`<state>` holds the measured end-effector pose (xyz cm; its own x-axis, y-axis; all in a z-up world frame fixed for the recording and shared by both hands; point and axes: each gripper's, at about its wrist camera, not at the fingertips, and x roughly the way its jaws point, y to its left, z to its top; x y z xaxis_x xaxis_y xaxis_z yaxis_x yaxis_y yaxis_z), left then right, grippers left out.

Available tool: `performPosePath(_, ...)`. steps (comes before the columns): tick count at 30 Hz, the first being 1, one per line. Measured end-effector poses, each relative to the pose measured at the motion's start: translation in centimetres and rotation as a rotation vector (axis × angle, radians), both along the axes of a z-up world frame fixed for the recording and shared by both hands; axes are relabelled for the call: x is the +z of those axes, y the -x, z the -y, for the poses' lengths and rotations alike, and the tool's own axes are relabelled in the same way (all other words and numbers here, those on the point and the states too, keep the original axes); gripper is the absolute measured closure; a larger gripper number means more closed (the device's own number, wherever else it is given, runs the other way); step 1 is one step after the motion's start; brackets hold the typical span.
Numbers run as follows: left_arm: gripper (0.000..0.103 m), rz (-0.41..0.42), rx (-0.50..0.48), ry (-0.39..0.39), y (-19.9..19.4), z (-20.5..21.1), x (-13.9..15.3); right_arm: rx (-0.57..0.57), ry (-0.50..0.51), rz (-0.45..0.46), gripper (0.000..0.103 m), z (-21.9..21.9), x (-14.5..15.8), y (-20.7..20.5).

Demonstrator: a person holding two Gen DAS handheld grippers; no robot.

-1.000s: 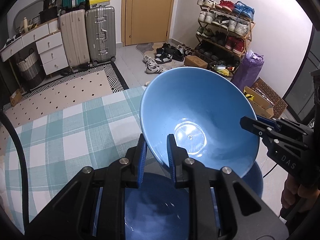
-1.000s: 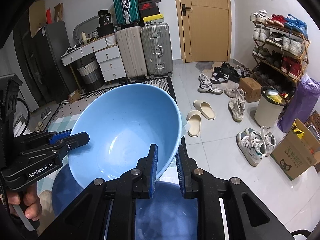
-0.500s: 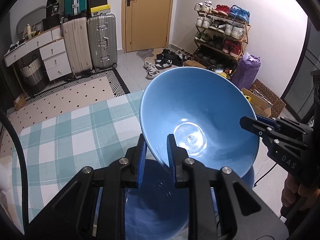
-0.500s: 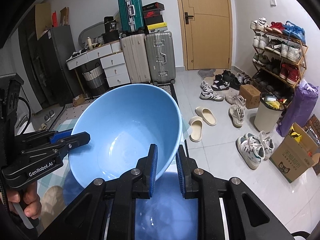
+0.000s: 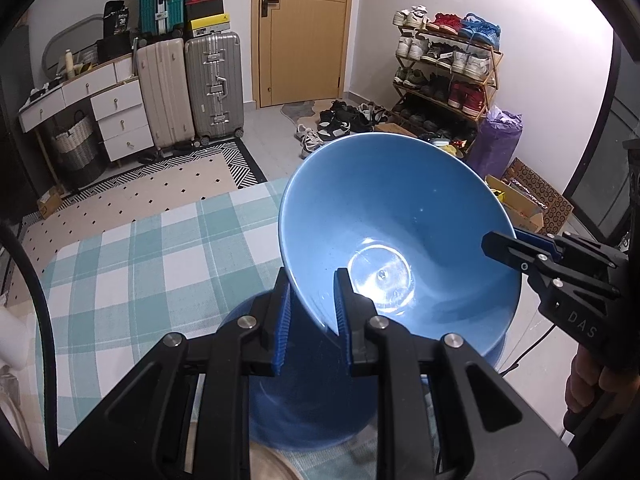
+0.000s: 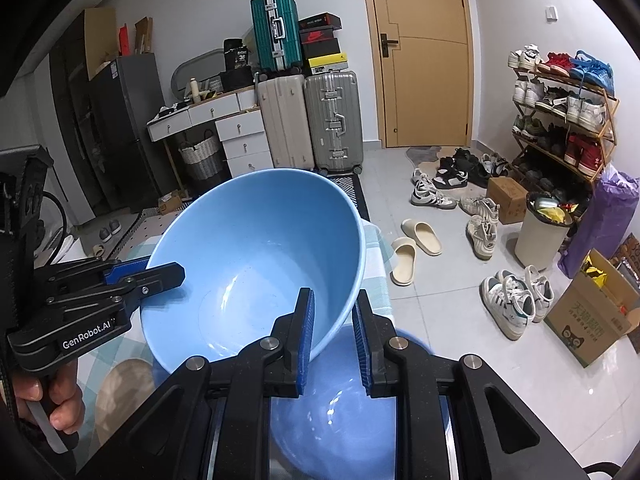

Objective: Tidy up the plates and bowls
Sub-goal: 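Lift the held blue bowl with both tools and carry it over another blue bowl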

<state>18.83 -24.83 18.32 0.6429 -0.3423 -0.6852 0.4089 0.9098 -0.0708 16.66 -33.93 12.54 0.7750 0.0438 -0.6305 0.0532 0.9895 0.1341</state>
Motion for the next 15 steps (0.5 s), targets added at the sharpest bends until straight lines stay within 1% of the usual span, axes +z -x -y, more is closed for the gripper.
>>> performPosePath(9, 0.086, 0.001, 0.031, -0.013, 2.5, -2.5, -0.1, 0.034, -0.011, 0.004, 0.083, -2.4, -0.4, 1.3)
performPosePath(15, 0.086, -0.005, 0.054, -0.027, 3.7, -3.9, -0.8, 0.056, -0.019, -0.008, 0.083, -3.8, -1.2, 1.5)
